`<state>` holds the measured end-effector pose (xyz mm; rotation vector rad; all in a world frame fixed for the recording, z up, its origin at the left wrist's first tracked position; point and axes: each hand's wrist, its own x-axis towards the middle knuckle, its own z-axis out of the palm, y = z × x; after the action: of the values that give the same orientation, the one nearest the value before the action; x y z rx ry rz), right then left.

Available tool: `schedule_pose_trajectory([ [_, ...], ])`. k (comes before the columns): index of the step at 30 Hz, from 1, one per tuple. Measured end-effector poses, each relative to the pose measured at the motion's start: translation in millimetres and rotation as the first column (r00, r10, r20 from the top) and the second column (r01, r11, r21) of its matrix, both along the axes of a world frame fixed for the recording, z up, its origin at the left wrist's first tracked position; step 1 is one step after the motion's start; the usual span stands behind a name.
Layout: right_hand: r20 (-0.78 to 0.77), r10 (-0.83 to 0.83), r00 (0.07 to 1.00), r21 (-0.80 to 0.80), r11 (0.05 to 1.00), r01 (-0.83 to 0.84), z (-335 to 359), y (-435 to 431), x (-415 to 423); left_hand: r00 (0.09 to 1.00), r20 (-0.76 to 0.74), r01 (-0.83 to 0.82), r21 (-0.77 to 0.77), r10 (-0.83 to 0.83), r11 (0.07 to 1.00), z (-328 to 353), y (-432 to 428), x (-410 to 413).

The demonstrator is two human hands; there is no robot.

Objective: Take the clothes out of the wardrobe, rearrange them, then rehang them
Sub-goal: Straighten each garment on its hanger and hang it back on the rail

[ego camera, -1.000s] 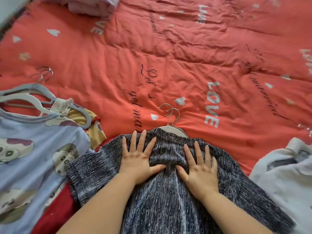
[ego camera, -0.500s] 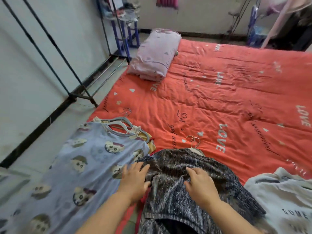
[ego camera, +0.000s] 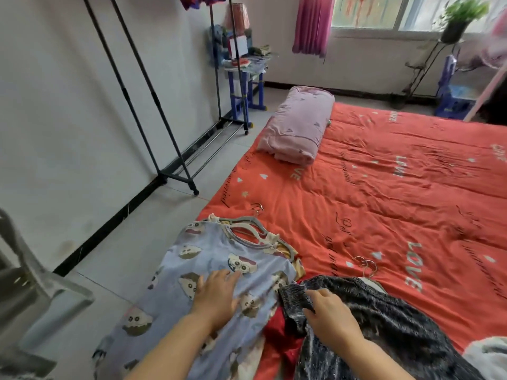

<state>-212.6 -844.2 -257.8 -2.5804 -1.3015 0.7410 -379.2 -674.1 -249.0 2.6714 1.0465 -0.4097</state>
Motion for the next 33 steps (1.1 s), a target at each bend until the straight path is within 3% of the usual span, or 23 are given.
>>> schedule_pose_trajectory([
  [10, -0.003, -0.133, 0.991, -0.169, 0.977, 0.13, -71.1, 135.9, -43.2, 0.991, 0.014, 0.136, -0.121, -0.135, 0.983, -80.7, 167.4, -13.4],
  [16, -0.005, -0.134, 0.991, -0.132, 0.982, 0.132, -120.4, 208.4, -31.2, 0.992, -0.003, 0.124, -0.162, -0.126, 0.979, -144.5, 227.4, 3.8],
  [22, 0.096, -0.15, 0.984, 0.009, 0.989, 0.149, -187.2, 281.6, 22.3, 0.995, -0.01, 0.1, -0.099, -0.101, 0.99, -222.4, 255.3, 28.1],
  [28, 0.247, -0.237, 0.94, 0.074, 0.972, 0.225, -243.0, 323.7, 59.8, 0.975, 0.197, 0.088, 0.075, -0.101, 0.993, -301.7, 252.0, 23.4],
  [31, 0.373, -0.217, 0.902, 0.082, 0.976, 0.201, -259.5, 326.4, 67.4, 0.962, 0.248, 0.093, 0.111, -0.119, 0.989, -315.7, 251.3, 21.7],
  [33, 0.376, -0.243, 0.894, 0.134, 0.969, 0.207, -260.0, 327.3, 70.0, 0.955, 0.263, 0.1, 0.144, -0.135, 0.985, -320.8, 251.9, 22.7],
])
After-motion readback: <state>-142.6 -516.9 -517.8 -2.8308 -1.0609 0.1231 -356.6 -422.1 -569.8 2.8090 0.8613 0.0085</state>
